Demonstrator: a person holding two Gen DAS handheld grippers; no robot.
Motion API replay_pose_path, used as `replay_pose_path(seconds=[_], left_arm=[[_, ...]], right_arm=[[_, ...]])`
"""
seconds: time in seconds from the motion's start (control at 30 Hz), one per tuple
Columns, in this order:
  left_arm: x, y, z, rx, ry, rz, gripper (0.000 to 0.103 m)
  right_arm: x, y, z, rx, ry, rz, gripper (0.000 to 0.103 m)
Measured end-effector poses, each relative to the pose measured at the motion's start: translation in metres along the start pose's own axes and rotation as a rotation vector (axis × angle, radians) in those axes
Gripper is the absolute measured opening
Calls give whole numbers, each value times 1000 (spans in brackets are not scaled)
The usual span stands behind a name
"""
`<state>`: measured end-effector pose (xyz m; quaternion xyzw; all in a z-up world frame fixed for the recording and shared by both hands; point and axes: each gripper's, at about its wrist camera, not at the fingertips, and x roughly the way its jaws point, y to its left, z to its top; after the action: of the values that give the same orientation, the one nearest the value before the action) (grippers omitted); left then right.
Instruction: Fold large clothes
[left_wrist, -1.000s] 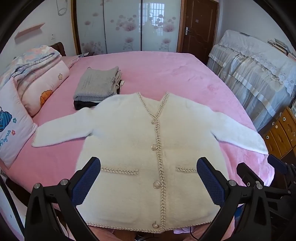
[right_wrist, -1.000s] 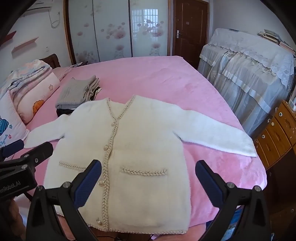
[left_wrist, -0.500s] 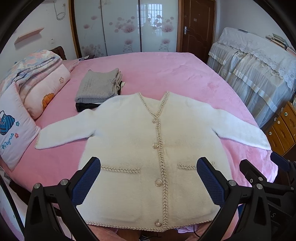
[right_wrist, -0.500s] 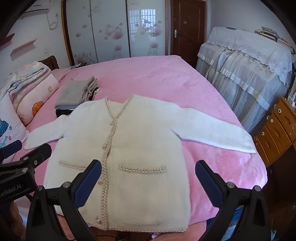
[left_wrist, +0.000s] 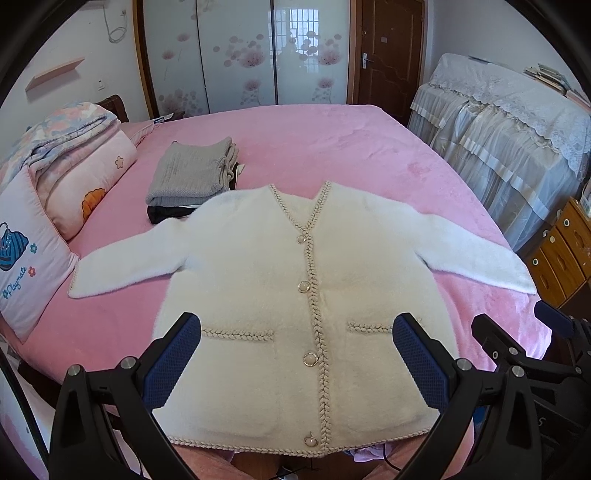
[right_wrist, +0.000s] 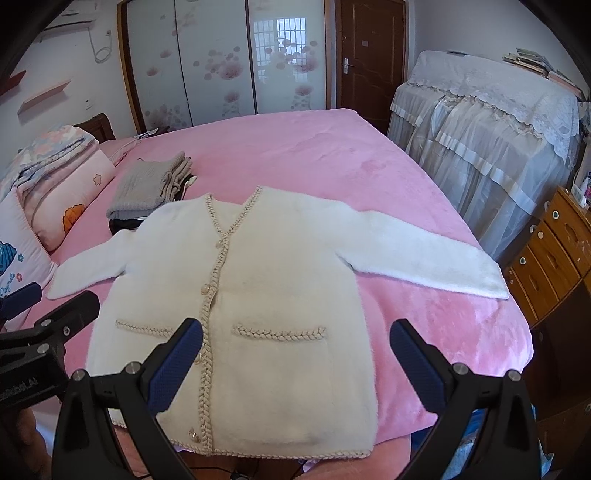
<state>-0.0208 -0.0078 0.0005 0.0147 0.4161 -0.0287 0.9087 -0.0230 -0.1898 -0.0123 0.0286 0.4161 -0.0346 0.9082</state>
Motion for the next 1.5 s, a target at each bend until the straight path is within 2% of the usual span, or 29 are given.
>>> replay_pose_path(seconds=[0.23,0.57,0.67,0.87,1.3,1.5], left_arm=[[1,2,0,-21,12,-27,103],[-3,12,5,-113,-29,-55,103],[-2,15,4,-134,-31,-38,103],[11,12,-1,-91,11,16,103],[33,7,-3,-85,91,-47,103],[35,-1,-6,-69,94,-18,103]], right_arm=[[-2,-1,-3,-10,2,7,102],[-7,1,0,-23,-4,11,102],[-6,1,1,-20,-2,12,102],[-1,3,-2,-30,21,20,102],[10,-5,-6,-12,41,13,102],[19,-14,-10,11,61,14,102]])
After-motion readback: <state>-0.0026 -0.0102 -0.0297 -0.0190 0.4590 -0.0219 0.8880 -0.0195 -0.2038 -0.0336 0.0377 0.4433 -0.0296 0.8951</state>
